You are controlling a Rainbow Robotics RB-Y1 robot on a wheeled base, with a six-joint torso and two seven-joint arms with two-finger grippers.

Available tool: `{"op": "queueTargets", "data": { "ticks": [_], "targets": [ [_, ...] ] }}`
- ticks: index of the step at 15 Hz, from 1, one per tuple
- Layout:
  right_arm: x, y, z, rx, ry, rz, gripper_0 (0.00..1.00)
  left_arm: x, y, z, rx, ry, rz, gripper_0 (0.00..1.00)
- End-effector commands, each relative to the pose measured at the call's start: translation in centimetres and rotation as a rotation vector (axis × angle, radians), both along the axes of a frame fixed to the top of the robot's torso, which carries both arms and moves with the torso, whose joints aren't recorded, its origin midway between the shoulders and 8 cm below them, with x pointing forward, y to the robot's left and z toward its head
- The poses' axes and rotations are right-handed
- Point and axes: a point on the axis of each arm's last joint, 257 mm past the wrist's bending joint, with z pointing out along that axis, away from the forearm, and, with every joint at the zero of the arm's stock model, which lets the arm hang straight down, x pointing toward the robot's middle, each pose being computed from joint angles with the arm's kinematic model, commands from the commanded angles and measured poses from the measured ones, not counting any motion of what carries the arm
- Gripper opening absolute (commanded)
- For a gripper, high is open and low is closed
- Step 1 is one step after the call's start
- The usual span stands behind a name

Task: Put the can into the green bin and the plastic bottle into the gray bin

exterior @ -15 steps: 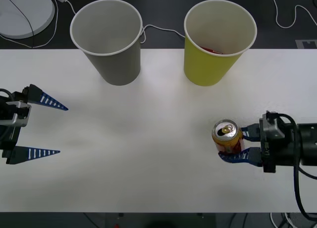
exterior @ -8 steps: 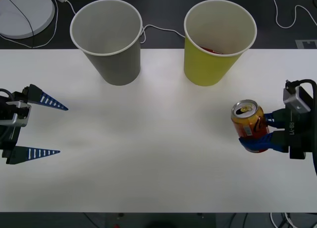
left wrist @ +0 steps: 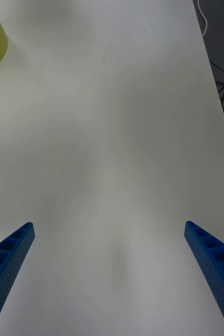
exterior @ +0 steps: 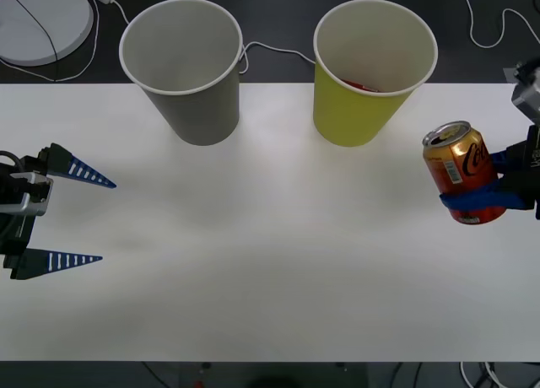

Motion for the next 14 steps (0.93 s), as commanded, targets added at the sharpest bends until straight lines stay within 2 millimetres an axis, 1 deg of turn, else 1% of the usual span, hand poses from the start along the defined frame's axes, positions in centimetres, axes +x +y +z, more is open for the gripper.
{"op": "queueTargets", "data": {
  "ticks": [1, 2, 4, 5, 10, 12, 14],
  "targets": [
    [1.2, -0.7, 2.7, -0.046, 0.005, -0.057, 0.00, 0.0, 0.0, 0.0, 0.000, 0.000, 0.000, 1.00],
    [1.7, -0.8, 3.6, -0.053, 0.001, -0.071, 0.00, 0.0, 0.0, 0.0, 0.000, 0.000, 0.000, 1.00],
    [2.8, -1.3, 4.7, -0.084, -0.006, -0.079, 0.00, 0.0, 0.0, 0.0, 0.000, 0.000, 0.000, 1.00],
    [3.7, -1.3, 5.5, -0.103, -0.008, -0.077, 0.00, 0.0, 0.0, 0.0, 0.000, 0.000, 0.000, 1.00],
    [8.2, -0.4, 8.3, -0.147, -0.033, -0.088, 0.00, 0.0, 0.0, 0.0, 0.000, 0.000, 0.000, 1.00],
    [10.0, -0.1, 8.9, -0.161, -0.030, -0.100, 0.00, 0.0, 0.0, 0.0, 0.000, 0.000, 0.000, 1.00],
    [12.2, 0.6, 9.6, -0.152, -0.020, -0.121, 0.00, 0.0, 0.0, 0.0, 0.000, 0.000, 0.000, 1.00]
  ]
}}
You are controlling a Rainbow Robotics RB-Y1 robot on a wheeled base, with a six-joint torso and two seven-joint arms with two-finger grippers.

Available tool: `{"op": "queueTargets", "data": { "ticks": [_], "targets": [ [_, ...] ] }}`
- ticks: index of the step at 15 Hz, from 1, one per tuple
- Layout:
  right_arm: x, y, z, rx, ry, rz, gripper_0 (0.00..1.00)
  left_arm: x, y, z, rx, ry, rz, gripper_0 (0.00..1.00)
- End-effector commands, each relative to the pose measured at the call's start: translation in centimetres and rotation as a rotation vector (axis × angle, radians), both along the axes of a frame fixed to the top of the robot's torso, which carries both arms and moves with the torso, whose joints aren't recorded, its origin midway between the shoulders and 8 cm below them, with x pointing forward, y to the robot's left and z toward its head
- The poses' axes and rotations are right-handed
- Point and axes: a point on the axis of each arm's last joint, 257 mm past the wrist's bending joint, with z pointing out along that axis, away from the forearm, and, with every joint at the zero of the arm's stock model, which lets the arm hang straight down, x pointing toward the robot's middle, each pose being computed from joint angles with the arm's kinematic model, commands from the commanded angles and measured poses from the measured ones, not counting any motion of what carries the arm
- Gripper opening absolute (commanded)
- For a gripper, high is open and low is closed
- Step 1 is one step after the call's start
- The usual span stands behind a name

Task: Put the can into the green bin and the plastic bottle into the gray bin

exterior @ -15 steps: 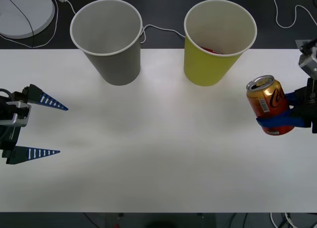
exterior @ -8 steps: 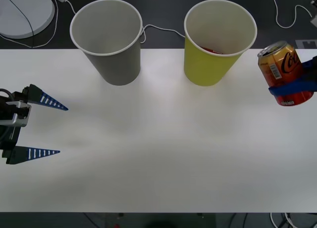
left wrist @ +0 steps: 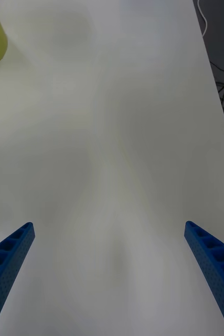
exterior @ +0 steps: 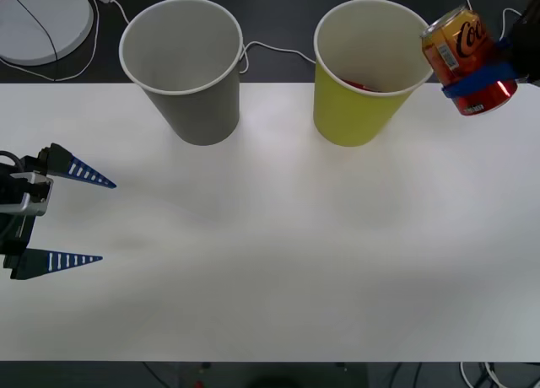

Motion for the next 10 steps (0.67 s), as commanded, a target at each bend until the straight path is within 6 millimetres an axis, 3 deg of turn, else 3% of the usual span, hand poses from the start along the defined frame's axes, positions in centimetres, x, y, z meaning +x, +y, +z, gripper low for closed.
{"op": "queueTargets", "data": {
  "ticks": [1, 6, 10],
  "targets": [
    [3.0, 0.7, 1.0, 0.006, -0.002, -0.033, 0.00, 0.0, 0.0, 0.0, 0.000, 0.000, 0.000, 1.00],
    [8.5, 1.5, 2.0, -0.035, -0.042, -0.114, 0.00, 0.0, 0.0, 0.0, 0.000, 0.000, 0.000, 1.00],
    [11.8, 3.2, 1.3, -0.043, -0.062, -0.130, 0.00, 0.0, 0.0, 0.0, 0.000, 0.000, 0.000, 1.00]
  ]
}}
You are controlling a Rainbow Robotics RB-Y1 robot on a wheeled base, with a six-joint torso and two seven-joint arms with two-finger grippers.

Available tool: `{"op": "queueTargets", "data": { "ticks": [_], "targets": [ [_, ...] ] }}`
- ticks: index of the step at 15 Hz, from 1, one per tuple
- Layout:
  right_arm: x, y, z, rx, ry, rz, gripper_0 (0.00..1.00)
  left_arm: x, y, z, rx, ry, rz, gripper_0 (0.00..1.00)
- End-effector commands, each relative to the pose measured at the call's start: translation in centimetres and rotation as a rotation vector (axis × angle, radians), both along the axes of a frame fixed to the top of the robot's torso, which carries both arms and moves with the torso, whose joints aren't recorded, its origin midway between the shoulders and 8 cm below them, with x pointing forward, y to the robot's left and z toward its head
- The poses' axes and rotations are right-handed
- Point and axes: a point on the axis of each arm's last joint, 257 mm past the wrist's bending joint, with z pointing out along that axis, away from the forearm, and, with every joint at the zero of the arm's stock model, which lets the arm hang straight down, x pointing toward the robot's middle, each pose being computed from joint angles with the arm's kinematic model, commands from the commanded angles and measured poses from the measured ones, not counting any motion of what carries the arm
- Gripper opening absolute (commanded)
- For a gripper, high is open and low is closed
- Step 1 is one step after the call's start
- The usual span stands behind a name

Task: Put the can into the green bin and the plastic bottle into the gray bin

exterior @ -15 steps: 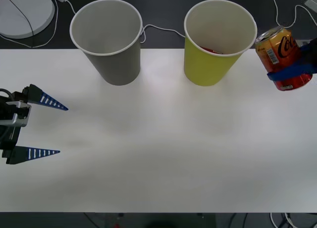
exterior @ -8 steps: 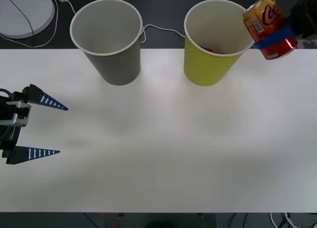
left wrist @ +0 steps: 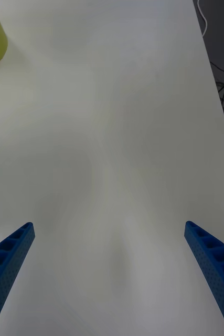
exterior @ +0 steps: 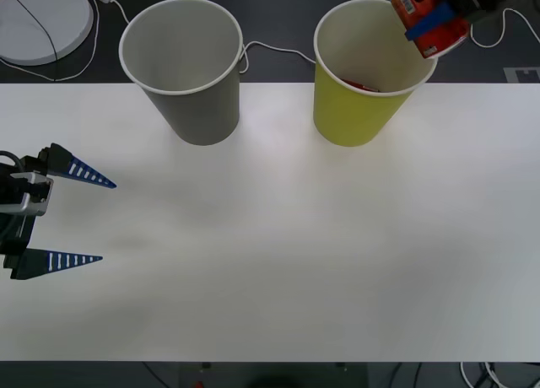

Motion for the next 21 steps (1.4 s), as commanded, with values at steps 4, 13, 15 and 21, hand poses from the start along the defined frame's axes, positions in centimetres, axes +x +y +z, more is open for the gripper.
{"op": "queueTargets", "data": {
  "ticks": [4, 13, 15, 21],
  "targets": [
    [3.3, 2.4, -1.4, -0.010, 0.010, -0.014, 0.00, 0.0, 0.0, 0.0, 0.000, 0.000, 0.000, 1.00],
    [2.2, 2.4, -1.8, -0.042, 0.029, 0.056, 1.00, 0.0, 0.0, 0.0, 0.000, 0.000, 0.000, 1.00],
    [1.7, 2.0, -1.1, -0.037, 0.028, 0.068, 1.00, 0.0, 0.0, 0.0, 0.000, 0.000, 0.000, 1.00],
    [-1.0, -0.1, 2.1, 0.025, 0.015, 0.168, 1.00, 0.0, 0.0, 0.0, 0.000, 0.000, 0.000, 1.00]
  ]
}}
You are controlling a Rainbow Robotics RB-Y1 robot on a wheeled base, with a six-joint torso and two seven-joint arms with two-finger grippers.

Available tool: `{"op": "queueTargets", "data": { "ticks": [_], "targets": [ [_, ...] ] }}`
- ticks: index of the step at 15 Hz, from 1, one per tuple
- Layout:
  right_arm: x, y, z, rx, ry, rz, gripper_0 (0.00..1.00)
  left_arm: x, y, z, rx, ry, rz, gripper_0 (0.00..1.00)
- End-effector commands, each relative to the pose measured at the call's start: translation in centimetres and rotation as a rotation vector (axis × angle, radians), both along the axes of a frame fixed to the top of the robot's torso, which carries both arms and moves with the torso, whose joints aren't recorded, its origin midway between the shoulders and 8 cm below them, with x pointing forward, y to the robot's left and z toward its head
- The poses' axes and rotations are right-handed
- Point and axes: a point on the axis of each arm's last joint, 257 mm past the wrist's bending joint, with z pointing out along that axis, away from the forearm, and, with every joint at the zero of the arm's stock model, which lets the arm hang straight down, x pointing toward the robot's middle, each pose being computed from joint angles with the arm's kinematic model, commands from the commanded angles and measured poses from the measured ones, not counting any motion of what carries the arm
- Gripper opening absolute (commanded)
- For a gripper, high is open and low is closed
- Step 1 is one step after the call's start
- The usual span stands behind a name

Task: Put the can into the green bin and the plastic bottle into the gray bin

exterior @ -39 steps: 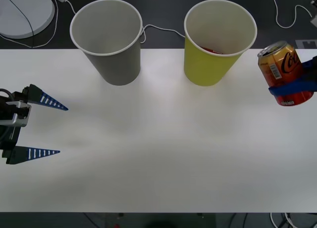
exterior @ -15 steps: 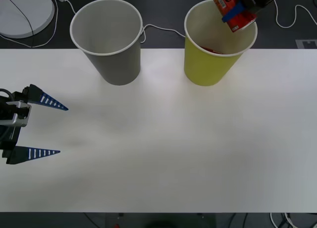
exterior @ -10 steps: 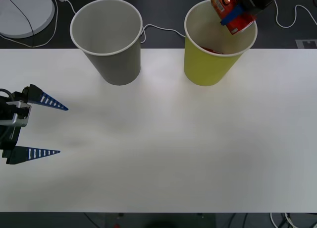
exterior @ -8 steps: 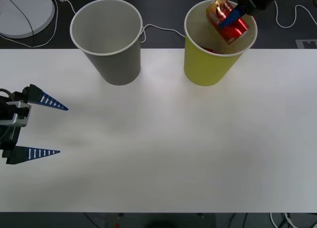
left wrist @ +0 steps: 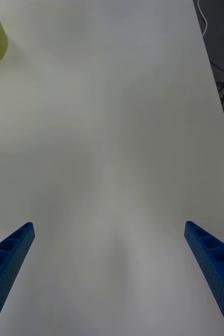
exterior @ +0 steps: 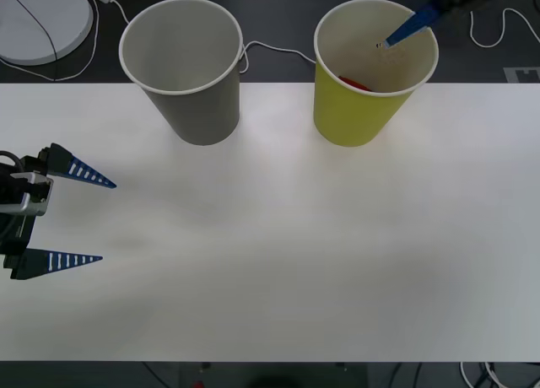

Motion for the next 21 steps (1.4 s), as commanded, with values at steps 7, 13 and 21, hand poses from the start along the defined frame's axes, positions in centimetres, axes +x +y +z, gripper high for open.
{"op": "queueTargets", "data": {
  "ticks": [7, 13, 21],
  "targets": [
    [-4.4, -2.9, 1.0, 0.046, -0.141, 0.271, 1.00, 0.0, 0.0, 0.0, 0.000, 0.000, 0.000, 1.00],
    [-8.5, -4.3, -1.8, 0.048, -0.218, 0.450, 1.00, 0.0, 0.0, 0.0, 0.000, 0.000, 0.000, 1.00],
    [-14.1, -6.5, -6.1, -0.011, -0.317, 0.604, 1.00, 0.0, 0.0, 0.0, 0.000, 0.000, 0.000, 1.00]
  ]
}}
